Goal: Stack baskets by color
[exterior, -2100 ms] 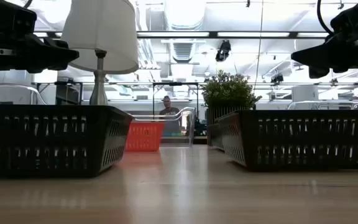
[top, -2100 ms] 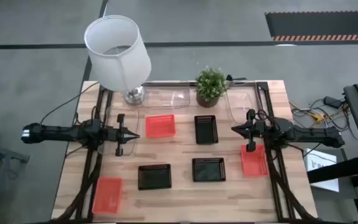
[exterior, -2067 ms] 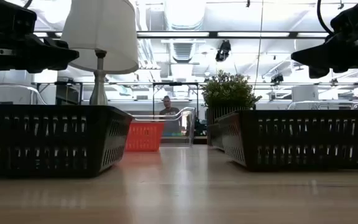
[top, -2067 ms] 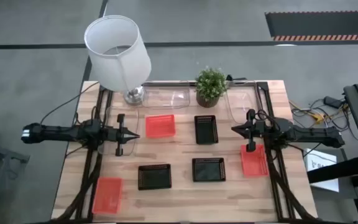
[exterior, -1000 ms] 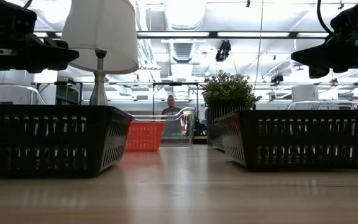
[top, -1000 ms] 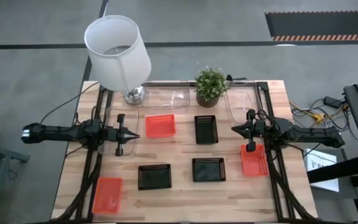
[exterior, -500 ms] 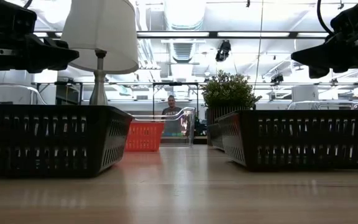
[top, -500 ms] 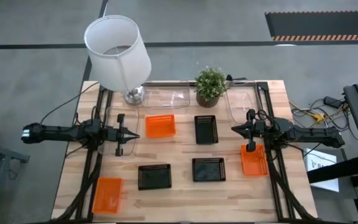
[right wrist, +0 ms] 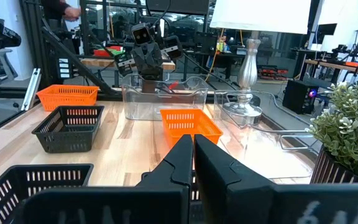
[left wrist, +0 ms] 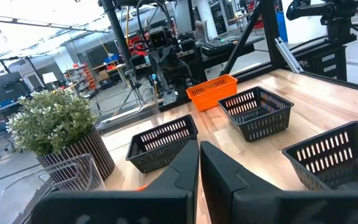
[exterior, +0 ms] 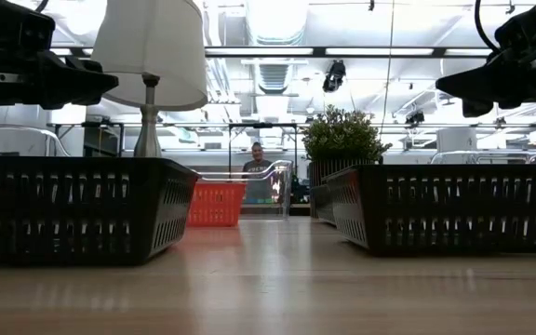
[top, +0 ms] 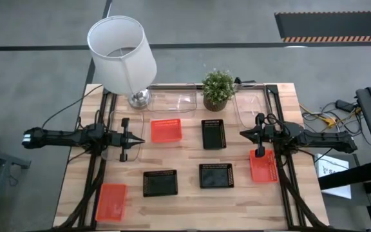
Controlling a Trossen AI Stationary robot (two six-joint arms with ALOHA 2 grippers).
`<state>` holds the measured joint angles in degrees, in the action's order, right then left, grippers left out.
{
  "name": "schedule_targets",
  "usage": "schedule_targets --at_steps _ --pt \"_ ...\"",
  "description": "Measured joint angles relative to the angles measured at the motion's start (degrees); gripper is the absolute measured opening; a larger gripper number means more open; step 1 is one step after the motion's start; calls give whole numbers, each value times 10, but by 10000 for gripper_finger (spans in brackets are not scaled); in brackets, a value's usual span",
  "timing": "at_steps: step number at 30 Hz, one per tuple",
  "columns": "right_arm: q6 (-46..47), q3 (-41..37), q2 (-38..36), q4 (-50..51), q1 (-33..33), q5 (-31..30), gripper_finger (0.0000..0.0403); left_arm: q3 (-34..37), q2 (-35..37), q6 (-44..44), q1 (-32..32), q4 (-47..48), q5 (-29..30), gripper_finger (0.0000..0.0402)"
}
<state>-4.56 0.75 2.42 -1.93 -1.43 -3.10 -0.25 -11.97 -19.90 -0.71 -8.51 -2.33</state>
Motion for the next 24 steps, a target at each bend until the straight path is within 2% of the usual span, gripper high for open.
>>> schedule_targets --at_steps 5,9,12,14,24 --pt "-45 0 0 0 -1 -15 9 0 1 7 0 -11 1 0" --pt "-47 0 0 0 -1 -15 9 0 -8 139 -2 -44 -41 0" --pt "42 0 0 0 0 -12 9 0 -8 228 -2 -75 -47 0" --pt "73 0 0 -10 0 -21 9 0 -10 239 -2 -108 -48 0" --pt "83 0 0 -50 0 -29 9 0 -35 285 -2 -345 -60 0"
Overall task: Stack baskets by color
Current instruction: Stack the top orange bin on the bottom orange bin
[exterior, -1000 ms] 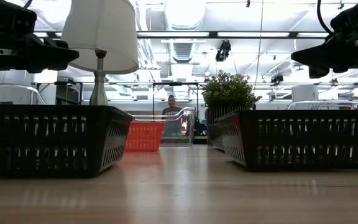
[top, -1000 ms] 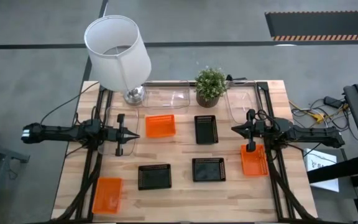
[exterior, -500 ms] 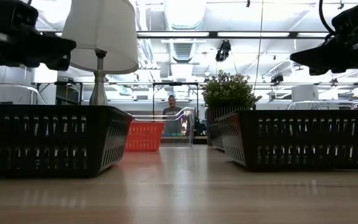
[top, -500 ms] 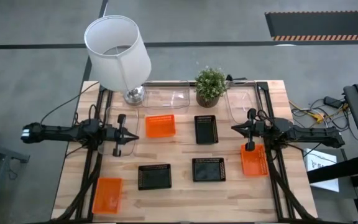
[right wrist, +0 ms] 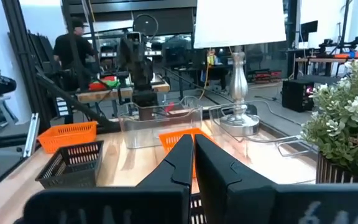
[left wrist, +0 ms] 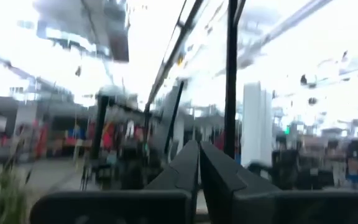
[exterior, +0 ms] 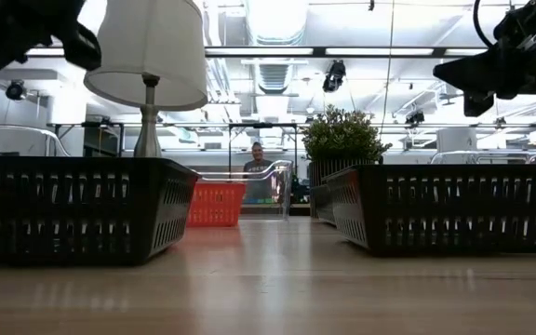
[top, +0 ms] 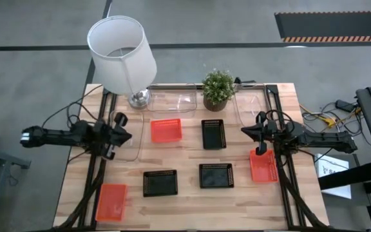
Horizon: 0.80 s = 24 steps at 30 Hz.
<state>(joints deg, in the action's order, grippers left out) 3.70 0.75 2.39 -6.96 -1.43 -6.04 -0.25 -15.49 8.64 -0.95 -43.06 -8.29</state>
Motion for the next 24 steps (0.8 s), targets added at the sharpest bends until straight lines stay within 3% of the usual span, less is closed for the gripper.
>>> schedule_targets --at_steps 5,13,19,24 --pt "-11 0 3 -67 0 13 9 -4 -13 18 0 -86 0 0" --pt "-98 0 37 -211 0 35 9 -8 -30 -75 0 -167 14 0" --pt "-141 0 108 -359 0 41 9 -15 -67 -76 0 -169 92 0" --pt "-165 0 202 -490 0 77 9 -24 -120 -80 0 -178 105 0"
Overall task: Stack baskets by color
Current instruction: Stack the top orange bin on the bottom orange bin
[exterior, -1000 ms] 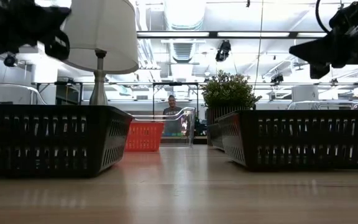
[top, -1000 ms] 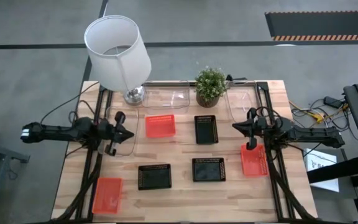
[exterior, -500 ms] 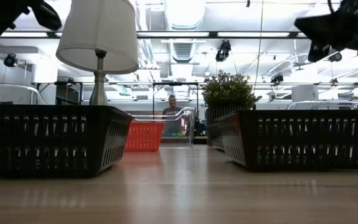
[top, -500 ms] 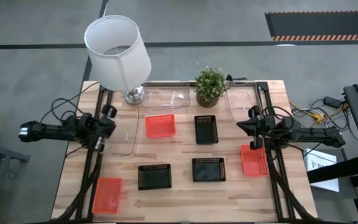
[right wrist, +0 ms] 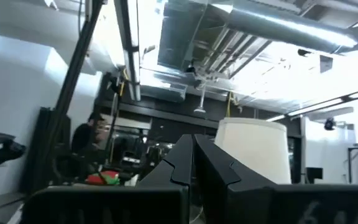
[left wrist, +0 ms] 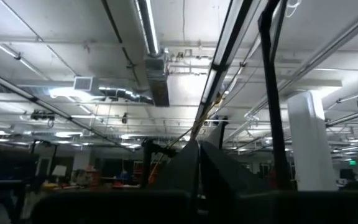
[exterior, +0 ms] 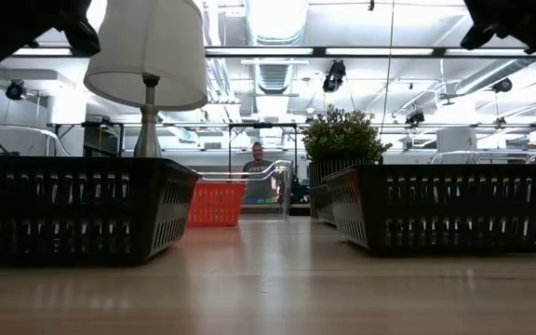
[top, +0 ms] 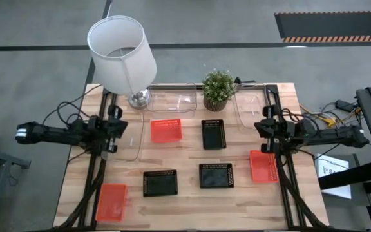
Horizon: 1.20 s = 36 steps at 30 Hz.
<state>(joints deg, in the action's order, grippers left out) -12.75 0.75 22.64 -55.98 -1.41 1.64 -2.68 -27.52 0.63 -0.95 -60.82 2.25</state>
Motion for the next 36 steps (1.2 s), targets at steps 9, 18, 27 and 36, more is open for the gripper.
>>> schedule_targets --at_steps 9,18,27,36 --pt "-21 30 133 -104 -1 -2 9 -83 -118 2 0 -4 22 0" --pt "-53 87 193 -102 -1 -2 9 -219 -283 49 0 139 24 0" --pt "-90 94 191 -102 -1 -3 9 -386 -403 110 -3 547 24 0" --pt "-105 103 184 -103 -1 -3 9 -551 -504 126 -47 835 23 0"
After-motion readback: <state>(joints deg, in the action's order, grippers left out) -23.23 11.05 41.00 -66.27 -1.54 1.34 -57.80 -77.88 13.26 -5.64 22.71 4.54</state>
